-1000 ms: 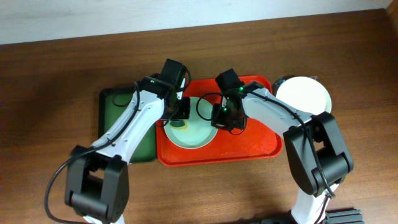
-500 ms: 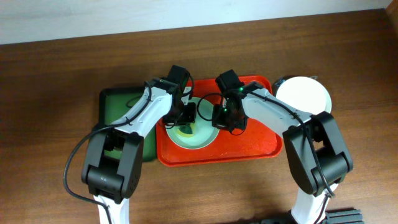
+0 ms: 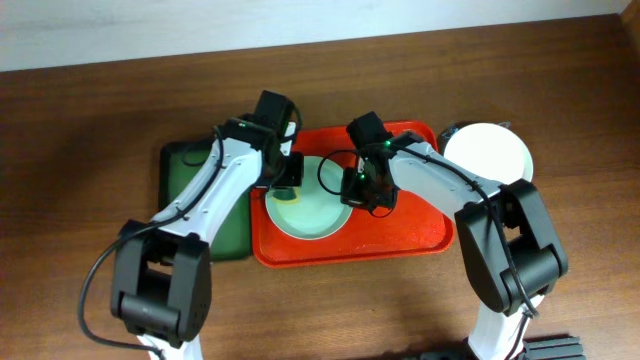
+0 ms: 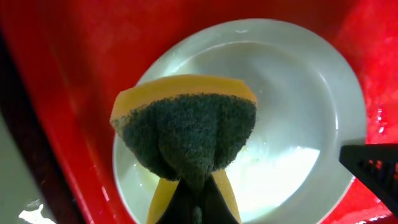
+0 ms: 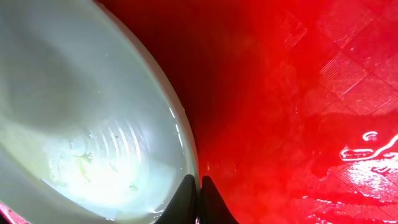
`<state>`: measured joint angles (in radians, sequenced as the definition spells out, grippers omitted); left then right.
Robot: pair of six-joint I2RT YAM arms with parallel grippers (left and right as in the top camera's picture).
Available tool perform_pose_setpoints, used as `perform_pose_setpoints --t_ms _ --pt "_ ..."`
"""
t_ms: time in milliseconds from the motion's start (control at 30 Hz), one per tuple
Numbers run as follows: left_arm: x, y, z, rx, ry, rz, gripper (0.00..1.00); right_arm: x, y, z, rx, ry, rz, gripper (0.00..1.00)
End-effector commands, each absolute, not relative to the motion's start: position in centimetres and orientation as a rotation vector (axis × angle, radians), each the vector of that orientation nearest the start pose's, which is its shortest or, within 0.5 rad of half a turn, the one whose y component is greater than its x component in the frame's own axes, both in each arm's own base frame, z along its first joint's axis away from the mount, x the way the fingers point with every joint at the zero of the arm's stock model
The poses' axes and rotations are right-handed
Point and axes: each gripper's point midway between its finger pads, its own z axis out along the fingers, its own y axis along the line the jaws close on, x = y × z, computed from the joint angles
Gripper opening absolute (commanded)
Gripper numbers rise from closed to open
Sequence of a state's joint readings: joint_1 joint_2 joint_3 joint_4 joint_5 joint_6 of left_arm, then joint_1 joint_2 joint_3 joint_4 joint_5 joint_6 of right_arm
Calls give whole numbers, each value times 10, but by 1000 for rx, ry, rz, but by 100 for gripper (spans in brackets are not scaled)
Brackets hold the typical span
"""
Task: Clean dirty plates on tray and stack at the side
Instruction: 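Scrub the plate with the sponge while the right gripper holds it, then drop the sponge into the green tray and raise the left arm aside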
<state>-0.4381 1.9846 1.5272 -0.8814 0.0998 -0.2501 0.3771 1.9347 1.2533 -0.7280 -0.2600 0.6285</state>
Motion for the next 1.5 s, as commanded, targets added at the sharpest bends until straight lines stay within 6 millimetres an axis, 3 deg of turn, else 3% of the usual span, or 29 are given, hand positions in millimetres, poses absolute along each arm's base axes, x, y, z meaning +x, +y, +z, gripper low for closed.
perform_pose_setpoints --t_ms 0,67,133,200,267,367,533,667,800,900,933,1033,1133,1200,1333,1400,1467 --pt "366 -203 20 368 3016 -188 0 335 184 13 349 3076 468 4" --pt "354 -214 1 404 3075 -237 0 335 184 13 349 3076 468 4" --pt "341 -232 -3 426 3113 -394 0 335 184 13 349 3076 467 4" --pt "339 -256 16 509 3069 -630 0 335 184 13 349 3076 468 4" --pt "349 -262 40 525 2999 -704 0 335 183 13 349 3076 463 4" --pt "369 -239 62 473 2934 -550 0 334 183 13 350 3077 462 4" --pt "377 -197 41 432 2954 -179 0 334 183 13 350 3079 461 4" --pt "369 -192 20 307 2997 -167 0 334 183 13 350 3079 461 4" --pt "348 -219 16 311 3051 -442 0 334 183 13 350 3077 462 4" --pt "338 -249 34 461 3008 -755 0 334 183 13 350 3077 461 4" --pt "341 -248 43 451 2996 -778 0 334 183 13 349 3077 462 4" --pt "362 -227 84 376 2903 -762 0 334 183 13 350 3077 461 4" --pt "386 -165 122 222 2815 -496 0 335 182 13 350 3075 457 4" --pt "390 -117 133 102 2813 -297 0 335 182 12 350 3075 457 4" --pt "381 -50 116 -78 2888 -13 0 335 182 12 350 3075 457 4" --pt "377 -43 107 -102 2909 -5 0 335 182 12 350 3075 457 4" --pt "372 -39 85 -116 2933 2 0 335 182 12 350 3074 457 4"
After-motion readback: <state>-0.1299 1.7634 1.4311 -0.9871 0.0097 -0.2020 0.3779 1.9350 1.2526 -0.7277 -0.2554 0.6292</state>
